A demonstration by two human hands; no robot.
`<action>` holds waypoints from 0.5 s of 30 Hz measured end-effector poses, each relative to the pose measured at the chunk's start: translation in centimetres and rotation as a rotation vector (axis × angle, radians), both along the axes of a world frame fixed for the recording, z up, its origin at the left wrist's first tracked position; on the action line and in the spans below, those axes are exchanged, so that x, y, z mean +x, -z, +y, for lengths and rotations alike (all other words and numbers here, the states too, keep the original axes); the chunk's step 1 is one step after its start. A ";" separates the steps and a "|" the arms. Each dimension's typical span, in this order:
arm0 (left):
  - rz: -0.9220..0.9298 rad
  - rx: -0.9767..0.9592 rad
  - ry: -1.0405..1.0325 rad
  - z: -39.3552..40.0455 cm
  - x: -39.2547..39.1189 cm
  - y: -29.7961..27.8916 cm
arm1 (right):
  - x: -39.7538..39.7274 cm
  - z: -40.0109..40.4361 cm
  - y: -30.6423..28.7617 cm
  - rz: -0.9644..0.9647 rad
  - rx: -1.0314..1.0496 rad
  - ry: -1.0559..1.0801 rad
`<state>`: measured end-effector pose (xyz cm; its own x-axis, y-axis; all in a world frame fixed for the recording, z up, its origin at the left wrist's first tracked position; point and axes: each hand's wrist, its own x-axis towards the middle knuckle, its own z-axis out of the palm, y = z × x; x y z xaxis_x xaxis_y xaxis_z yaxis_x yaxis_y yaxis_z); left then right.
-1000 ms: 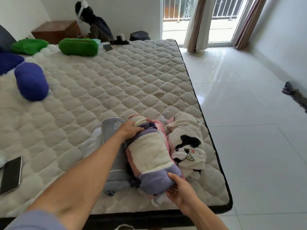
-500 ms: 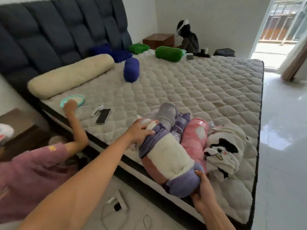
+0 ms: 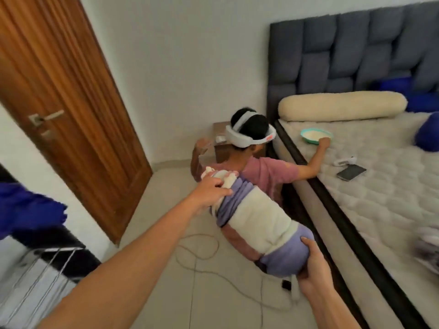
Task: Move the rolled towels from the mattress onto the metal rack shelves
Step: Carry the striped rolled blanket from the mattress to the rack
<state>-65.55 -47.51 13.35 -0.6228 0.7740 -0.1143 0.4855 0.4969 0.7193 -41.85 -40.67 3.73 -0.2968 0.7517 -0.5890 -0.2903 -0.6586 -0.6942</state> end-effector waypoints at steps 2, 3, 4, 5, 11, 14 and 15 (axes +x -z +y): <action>-0.010 0.022 -0.110 -6.8 -4.6 -0.6 | -5.1 -3.4 0.6 -0.111 0.007 0.000; -0.024 0.034 -0.177 -10.2 -6.6 -0.8 | -8.0 -5.4 0.3 -0.160 -0.041 -0.038; -0.047 0.052 -0.250 -13.4 -8.3 -0.9 | -9.5 -8.0 -0.1 -0.114 -0.054 -0.165; -0.063 0.074 -0.329 -16.5 -9.7 -1.0 | -12.3 -10.0 -0.2 -0.093 -0.040 -0.231; -0.005 0.290 -0.767 -31.5 -15.4 -3.1 | -30.0 -21.5 -2.9 -0.844 0.175 0.121; 0.037 0.376 -0.979 -37.3 -17.7 -4.9 | -32.6 -25.3 -3.9 -0.691 0.105 -0.132; 0.066 0.394 -1.046 -39.1 -18.6 -5.6 | -32.4 -25.9 -4.5 -0.394 0.069 -0.421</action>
<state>-84.10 -86.56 18.96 -0.9839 -0.1592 0.0809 0.0054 0.4262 0.9046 -74.27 -66.60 8.20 -0.3470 0.6568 -0.6695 0.2756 -0.6109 -0.7422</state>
